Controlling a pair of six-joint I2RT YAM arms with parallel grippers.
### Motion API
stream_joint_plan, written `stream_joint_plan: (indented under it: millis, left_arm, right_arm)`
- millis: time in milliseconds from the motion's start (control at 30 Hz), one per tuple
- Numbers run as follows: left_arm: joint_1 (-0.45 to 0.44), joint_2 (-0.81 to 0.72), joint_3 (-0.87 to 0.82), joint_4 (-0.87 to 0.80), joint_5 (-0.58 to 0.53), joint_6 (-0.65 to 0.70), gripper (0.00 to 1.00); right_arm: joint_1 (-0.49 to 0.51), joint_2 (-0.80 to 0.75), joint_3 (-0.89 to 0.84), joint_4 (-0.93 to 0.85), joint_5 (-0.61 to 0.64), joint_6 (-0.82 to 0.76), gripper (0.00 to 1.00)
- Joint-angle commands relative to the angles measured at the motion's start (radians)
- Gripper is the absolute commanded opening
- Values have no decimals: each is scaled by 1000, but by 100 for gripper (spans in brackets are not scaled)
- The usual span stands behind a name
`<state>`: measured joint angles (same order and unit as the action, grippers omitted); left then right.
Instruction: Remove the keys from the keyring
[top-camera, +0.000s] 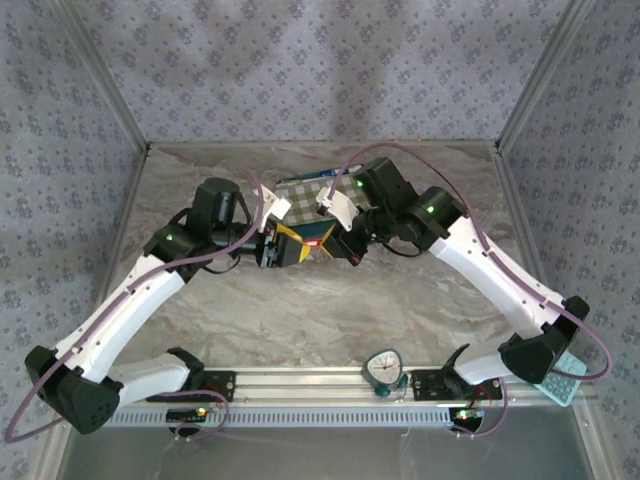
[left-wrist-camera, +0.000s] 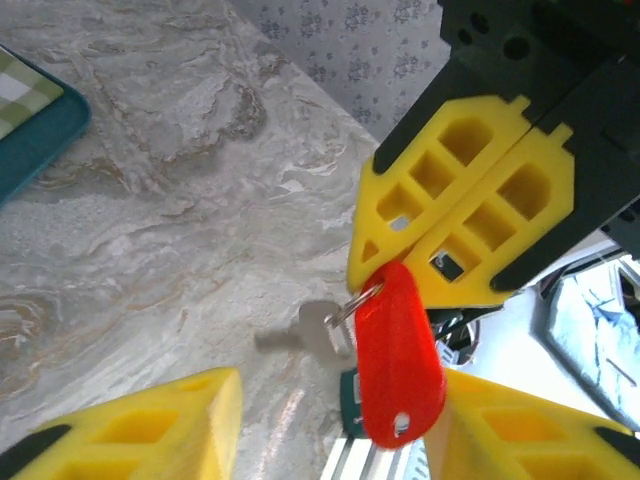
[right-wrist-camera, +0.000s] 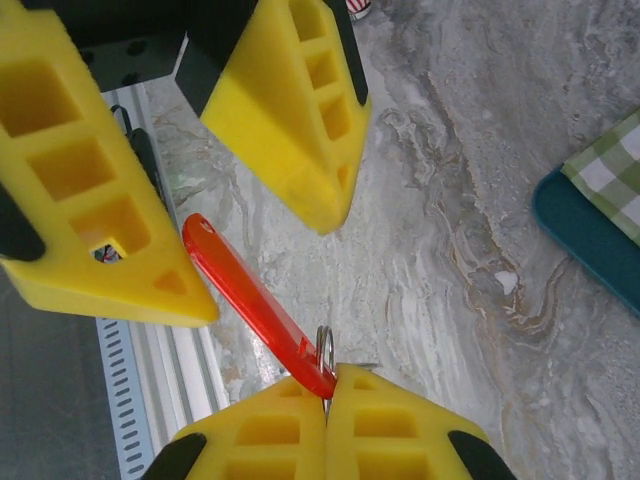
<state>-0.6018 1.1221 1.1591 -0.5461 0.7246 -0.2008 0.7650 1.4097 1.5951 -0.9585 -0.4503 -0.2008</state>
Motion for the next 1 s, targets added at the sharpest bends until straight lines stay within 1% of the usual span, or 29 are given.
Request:
stream_joint_plan:
  millis: [0, 133, 200, 233, 267, 300, 333, 400, 467, 533, 567, 633, 667, 700, 833, 967]
  left_arm:
    - [-23, -1, 41, 3, 2, 26, 40]
    - [-51, 1, 41, 11, -3, 26, 21]
    - [-64, -2, 40, 15, -5, 26, 8]
    - [-70, -3, 40, 19, -8, 26, 2]
    - [-72, -6, 39, 22, -16, 26, 0]
    - [-73, -11, 40, 24, -36, 24, 0]
    - [-72, -18, 37, 23, -67, 24, 0]
    - [-72, -31, 35, 25, -105, 31, 0]
    - [-71, -39, 33, 37, -118, 29, 0]
    - [-69, -41, 39, 43, -127, 24, 0]
    - [-67, -38, 44, 41, -134, 21, 0]
    - [-59, -33, 56, 46, -153, 7, 0]
    - [-54, -29, 61, 51, -157, -1, 0]
    - [-50, -24, 65, 59, -154, -11, 0]
    - [-39, -5, 88, 84, -152, -48, 0]
    - [-30, 16, 123, 104, -130, -90, 0]
  right_arm:
    - [9, -18, 31, -30, -31, -13, 1]
    - [9, -19, 27, -23, -44, -6, 1]
    - [8, -23, 24, -17, -51, -1, 1]
    - [7, -25, 23, -12, -53, 0, 2]
    - [5, -29, 17, -6, -52, 1, 7]
    - [1, -36, 8, 4, -44, 7, 22]
    - [-9, -49, -11, 28, -33, 21, 35]
    - [-32, -88, -65, 91, -23, 50, 56]
    - [-62, -144, -139, 183, -39, 89, 66]
    - [-96, -208, -226, 311, -60, 145, 82]
    - [-111, -234, -266, 368, -69, 172, 99]
    - [-146, -285, -342, 482, -85, 229, 100]
    - [-164, -302, -370, 516, -76, 239, 100]
    - [-192, -320, -411, 574, -64, 282, 100]
    - [-291, -344, -540, 786, -142, 447, 100]
    - [-334, -341, -652, 1026, -197, 565, 100]
